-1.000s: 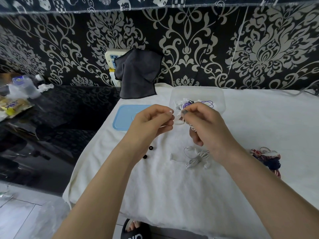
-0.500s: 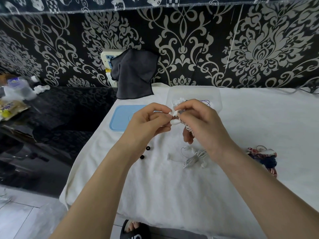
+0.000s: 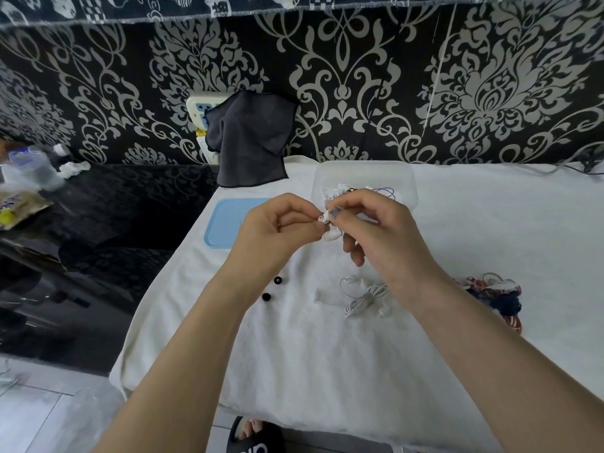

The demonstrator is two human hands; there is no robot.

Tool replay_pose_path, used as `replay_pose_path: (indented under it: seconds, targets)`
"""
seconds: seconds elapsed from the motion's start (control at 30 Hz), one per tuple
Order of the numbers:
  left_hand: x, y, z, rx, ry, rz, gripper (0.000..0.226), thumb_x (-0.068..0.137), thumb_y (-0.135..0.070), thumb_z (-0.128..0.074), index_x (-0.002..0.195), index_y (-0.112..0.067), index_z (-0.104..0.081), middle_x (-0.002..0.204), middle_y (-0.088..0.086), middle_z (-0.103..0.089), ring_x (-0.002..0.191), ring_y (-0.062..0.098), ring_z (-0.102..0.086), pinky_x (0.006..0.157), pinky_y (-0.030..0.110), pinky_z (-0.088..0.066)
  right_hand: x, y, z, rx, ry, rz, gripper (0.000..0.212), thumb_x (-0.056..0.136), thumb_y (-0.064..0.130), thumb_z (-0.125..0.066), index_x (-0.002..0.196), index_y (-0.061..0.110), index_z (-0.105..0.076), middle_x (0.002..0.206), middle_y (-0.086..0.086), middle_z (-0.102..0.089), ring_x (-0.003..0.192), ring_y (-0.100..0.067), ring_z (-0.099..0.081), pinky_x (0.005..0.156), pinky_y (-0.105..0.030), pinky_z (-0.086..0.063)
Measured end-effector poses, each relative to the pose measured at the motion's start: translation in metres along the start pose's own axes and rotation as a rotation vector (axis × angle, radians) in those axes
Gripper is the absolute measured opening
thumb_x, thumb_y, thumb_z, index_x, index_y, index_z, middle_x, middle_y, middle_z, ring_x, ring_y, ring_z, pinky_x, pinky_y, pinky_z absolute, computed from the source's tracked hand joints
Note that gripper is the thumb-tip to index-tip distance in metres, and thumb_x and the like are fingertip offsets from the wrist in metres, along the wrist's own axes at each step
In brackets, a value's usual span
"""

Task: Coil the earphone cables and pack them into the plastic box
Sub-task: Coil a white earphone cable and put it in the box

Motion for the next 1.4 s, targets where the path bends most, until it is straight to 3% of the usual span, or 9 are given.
replay_pose_path:
  seconds: [0.5, 0.9, 1.07, 1.4]
  targets:
    - [-0.003, -0.008, 0.000, 0.039, 0.021, -0.092, 0.016, 0.087, 0.013, -0.068, 0.097, 0.001, -0.069, 0.091, 0.010, -0.079, 0.089, 0.016, -0.077, 0.081, 0.020, -0.057, 0.002, -0.003, 0.001, 0.042, -0.031, -0.035, 0.007, 0.093, 0.013, -0.065, 0.093, 0.011, -0.072, 0.080, -0.002, -0.068, 0.057, -0.015, -0.055, 0.048, -0.029, -0.043]
    - [-0.006, -0.015, -0.001, 0.077, 0.003, -0.171, 0.007, 0.088, -0.001, -0.075, 0.093, -0.002, -0.070, 0.089, 0.010, -0.079, 0.086, 0.018, -0.077, 0.076, 0.020, -0.055, 0.003, -0.010, -0.005, 0.253, 0.016, -0.214, 0.010, 0.092, 0.012, -0.066, 0.092, 0.003, -0.068, 0.070, -0.001, -0.061, 0.053, -0.016, -0.046, 0.045, -0.026, -0.036]
    - [-0.007, -0.017, -0.001, 0.058, 0.013, -0.173, 0.005, 0.089, -0.003, -0.075, 0.092, -0.003, -0.071, 0.085, 0.006, -0.079, 0.083, 0.015, -0.077, 0.073, 0.018, -0.054, 0.003, -0.008, -0.007, 0.326, 0.054, -0.256, 0.008, 0.093, 0.010, -0.065, 0.095, 0.002, -0.066, 0.076, -0.010, -0.058, 0.049, -0.013, -0.043, 0.045, -0.025, -0.031]
    - [-0.007, -0.018, 0.002, 0.034, 0.048, -0.176, 0.016, 0.086, 0.004, -0.074, 0.089, -0.010, -0.069, 0.085, 0.008, -0.078, 0.083, 0.015, -0.075, 0.075, 0.019, -0.055, -0.001, -0.004, -0.012, 0.420, 0.168, -0.330, 0.009, 0.095, 0.011, -0.060, 0.087, 0.010, -0.064, 0.062, 0.002, -0.060, 0.047, -0.009, -0.040, 0.047, -0.023, -0.029]
Point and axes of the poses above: each hand's wrist, its own x-axis towards the middle knuckle, its own z-axis out of the back of the hand, y = z × x, the point moved 5 cm from there along x, towards the middle knuckle
